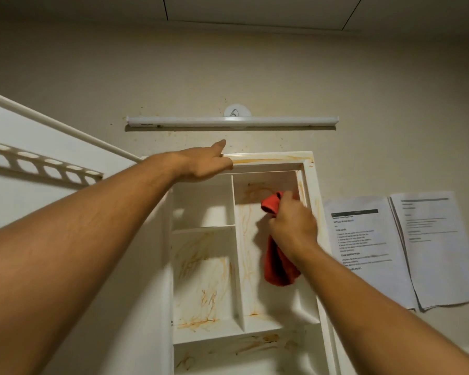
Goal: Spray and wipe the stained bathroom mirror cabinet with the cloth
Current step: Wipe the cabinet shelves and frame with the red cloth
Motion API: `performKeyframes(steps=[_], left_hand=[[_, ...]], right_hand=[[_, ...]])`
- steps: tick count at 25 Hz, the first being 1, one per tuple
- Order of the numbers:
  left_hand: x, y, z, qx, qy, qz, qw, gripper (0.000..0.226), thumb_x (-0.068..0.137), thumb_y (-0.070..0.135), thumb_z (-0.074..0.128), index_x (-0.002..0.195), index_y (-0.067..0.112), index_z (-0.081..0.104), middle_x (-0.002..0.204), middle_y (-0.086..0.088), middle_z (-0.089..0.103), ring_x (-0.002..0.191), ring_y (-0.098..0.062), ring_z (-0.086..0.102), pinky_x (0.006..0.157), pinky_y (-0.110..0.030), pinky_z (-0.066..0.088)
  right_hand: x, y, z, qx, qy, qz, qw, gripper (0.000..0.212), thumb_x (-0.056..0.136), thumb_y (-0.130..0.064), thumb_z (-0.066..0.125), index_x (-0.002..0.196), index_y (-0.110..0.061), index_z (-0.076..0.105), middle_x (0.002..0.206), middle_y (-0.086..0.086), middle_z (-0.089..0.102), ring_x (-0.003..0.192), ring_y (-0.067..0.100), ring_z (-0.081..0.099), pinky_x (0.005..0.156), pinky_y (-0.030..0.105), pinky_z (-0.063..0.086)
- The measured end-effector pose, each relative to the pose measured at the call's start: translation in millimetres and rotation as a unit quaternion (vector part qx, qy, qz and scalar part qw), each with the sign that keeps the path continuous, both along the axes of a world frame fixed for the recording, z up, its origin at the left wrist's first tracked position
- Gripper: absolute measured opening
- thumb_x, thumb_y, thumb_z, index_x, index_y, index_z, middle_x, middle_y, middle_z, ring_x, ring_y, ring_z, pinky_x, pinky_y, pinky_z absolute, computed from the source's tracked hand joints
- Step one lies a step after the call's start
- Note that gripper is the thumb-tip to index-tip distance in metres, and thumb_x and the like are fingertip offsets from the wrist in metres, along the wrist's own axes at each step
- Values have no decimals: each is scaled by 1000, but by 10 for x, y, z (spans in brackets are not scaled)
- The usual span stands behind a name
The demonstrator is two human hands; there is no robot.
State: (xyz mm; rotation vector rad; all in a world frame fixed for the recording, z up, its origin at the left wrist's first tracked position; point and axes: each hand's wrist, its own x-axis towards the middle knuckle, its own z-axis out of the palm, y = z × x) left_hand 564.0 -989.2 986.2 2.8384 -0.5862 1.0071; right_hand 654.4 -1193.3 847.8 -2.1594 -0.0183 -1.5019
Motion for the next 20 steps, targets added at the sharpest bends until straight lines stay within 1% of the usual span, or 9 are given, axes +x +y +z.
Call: performKeyframes(steps=[3,6,8,10,11,13,15,18,20], left_hand=[[-13,-52,-111,-3,-54,-14,998,92,84,61,31,165,22,9,168,-4,28,150,-29,32,120,-45,30],[36,-7,-190,-18,-75,-27,997,93,80,59,27,165,24,12,167,-3,31,149,-29,34,120,-45,29],[72,4,-184,-28,-84,-34,996,92,80,60,27,165,27,11,167,-2,33,149,-29,34,120,-46,28],[99,1,-179,-33,-84,-34,995,92,80,61,28,165,29,10,166,-1,35,149,-28,34,121,-46,27],[115,1,-194,-30,-90,-32,995,92,81,61,28,165,30,9,165,-1,36,148,-28,35,120,-47,28],[146,11,-208,-31,-92,-27,995,91,81,62,28,165,31,8,165,-1,36,148,-28,36,120,-47,28],[155,8,-198,-50,-85,-34,995,90,81,62,30,164,34,8,166,1,34,150,-28,34,121,-47,27],[151,-10,-186,-54,-88,-33,994,91,81,62,30,164,33,8,166,0,35,148,-30,36,120,-48,28],[146,-39,-190,-39,-95,-31,994,92,81,62,29,165,30,8,165,-2,35,146,-29,38,119,-48,30]], right_hand=[[283,269,37,223,51,104,968,55,95,-24,74,139,-6,47,113,13,69,101,35,70,71,36,53],[467,575,420,403,-36,225,886,45,97,-14,68,137,-8,49,129,13,63,112,35,68,70,31,53],[546,720,418,301,-79,186,932,32,97,-13,63,128,-11,53,128,9,56,110,33,64,80,38,55],[592,697,178,27,-88,130,987,29,95,-15,63,123,-14,57,124,8,53,103,32,61,86,43,55],[615,623,80,-103,-88,108,985,33,94,-17,65,126,-16,58,123,7,54,102,31,60,86,43,54],[605,382,113,-237,-74,80,965,45,93,-18,66,136,-18,55,124,8,55,100,32,60,83,43,54],[603,182,208,-238,-46,19,970,51,94,-15,62,143,-21,50,128,10,53,100,35,63,82,46,53],[616,138,195,21,1,13,1000,48,98,-13,59,144,-21,48,134,9,52,110,38,62,87,46,51],[669,220,210,96,-7,49,994,38,98,-12,57,135,-17,54,131,8,53,109,36,63,81,41,47]])
